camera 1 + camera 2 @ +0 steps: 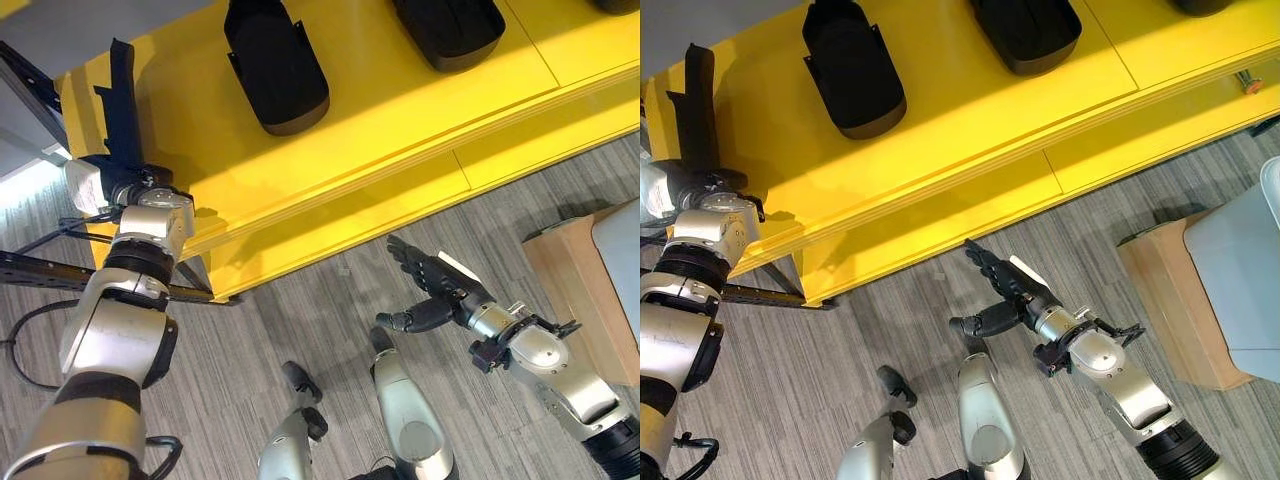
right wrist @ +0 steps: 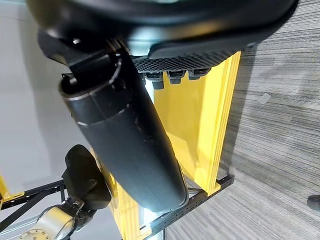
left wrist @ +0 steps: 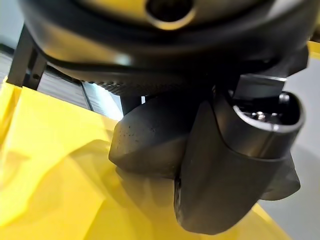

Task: Move parts from the plastic box to the shelf.

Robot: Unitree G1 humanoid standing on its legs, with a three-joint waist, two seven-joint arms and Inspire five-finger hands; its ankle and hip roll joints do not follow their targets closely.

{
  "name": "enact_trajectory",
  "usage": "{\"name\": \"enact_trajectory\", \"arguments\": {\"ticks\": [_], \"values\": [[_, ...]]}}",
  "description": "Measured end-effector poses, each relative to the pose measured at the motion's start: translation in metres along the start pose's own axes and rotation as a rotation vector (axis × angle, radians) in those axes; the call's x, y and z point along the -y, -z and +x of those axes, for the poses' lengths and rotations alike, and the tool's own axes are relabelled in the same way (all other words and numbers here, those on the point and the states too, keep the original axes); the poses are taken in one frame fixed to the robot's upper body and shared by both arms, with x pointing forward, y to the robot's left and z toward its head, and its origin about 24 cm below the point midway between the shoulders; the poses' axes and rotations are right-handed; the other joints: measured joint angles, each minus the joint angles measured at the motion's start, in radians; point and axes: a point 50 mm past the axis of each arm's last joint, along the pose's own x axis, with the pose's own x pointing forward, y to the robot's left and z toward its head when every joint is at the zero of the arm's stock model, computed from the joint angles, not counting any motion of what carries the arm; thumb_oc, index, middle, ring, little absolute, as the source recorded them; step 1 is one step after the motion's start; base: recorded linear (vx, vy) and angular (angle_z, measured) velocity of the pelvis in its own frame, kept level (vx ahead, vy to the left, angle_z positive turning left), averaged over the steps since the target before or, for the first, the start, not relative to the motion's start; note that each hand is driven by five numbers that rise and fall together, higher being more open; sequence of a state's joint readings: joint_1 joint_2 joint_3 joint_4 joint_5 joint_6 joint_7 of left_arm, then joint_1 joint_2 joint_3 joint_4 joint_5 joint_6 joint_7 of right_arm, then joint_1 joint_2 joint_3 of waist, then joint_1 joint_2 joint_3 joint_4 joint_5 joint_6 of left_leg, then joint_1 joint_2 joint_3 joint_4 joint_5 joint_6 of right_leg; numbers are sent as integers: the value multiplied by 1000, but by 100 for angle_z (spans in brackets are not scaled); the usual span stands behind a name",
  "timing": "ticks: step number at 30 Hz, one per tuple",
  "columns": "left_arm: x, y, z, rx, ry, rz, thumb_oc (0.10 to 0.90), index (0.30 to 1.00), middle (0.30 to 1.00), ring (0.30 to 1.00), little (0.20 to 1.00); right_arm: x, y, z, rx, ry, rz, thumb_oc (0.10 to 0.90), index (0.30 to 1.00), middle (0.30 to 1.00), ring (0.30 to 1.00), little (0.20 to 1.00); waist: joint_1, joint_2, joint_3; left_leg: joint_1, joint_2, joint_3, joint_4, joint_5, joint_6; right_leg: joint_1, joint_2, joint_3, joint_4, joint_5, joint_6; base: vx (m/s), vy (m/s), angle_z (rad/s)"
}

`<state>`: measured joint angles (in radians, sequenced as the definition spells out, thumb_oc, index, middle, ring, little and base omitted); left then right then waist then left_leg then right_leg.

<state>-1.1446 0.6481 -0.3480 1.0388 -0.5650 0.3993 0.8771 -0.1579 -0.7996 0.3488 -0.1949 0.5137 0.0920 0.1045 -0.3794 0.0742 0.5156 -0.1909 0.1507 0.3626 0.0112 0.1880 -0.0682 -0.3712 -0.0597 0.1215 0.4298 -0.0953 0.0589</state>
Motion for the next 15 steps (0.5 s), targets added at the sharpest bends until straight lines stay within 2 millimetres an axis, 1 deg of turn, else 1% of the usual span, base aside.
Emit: {"name": "enact_trajectory", "arguments": {"ticks": [3, 10, 11, 15], "values": [[0, 4, 1, -10, 11, 8, 400, 300, 300, 300, 300, 0, 0, 0, -3, 0, -3, 900, 1000, 1000, 1000, 1000, 0, 16, 1, 1, 0, 0, 0, -2, -2, -1, 5, 0, 5, -3, -1, 0, 0, 0], [0, 5, 2, -12, 16, 3, 400, 300, 300, 300, 300, 5, 1, -3, -17, 9, -19, 900, 1000, 1000, 1000, 1000, 0, 17, 0, 1, 7, -3, 0, -2, -5, -3, 11, -2, 10, -8, -4, 3, -22, 0], [0, 5, 2, -12, 15, 3, 900, 1000, 1000, 1000, 1000, 6, 1, -4, -20, 11, -24, 900, 1000, 1000, 1000, 1000, -1, 17, 0, 1, 7, -3, 0, -2, -6, -3, 11, -2, 11, -9, -5, 0, 0, 0], [0, 4, 2, 9, 21, 21, 900, 1000, 1000, 1000, 1000, 6, 1, -4, -21, 11, -26, 900, 1000, 1000, 1000, 1000, -2, 17, 0, 1, 7, -3, -1, -2, -6, -4, 11, -2, 10, -9, -5, 0, 0, 0]]}}
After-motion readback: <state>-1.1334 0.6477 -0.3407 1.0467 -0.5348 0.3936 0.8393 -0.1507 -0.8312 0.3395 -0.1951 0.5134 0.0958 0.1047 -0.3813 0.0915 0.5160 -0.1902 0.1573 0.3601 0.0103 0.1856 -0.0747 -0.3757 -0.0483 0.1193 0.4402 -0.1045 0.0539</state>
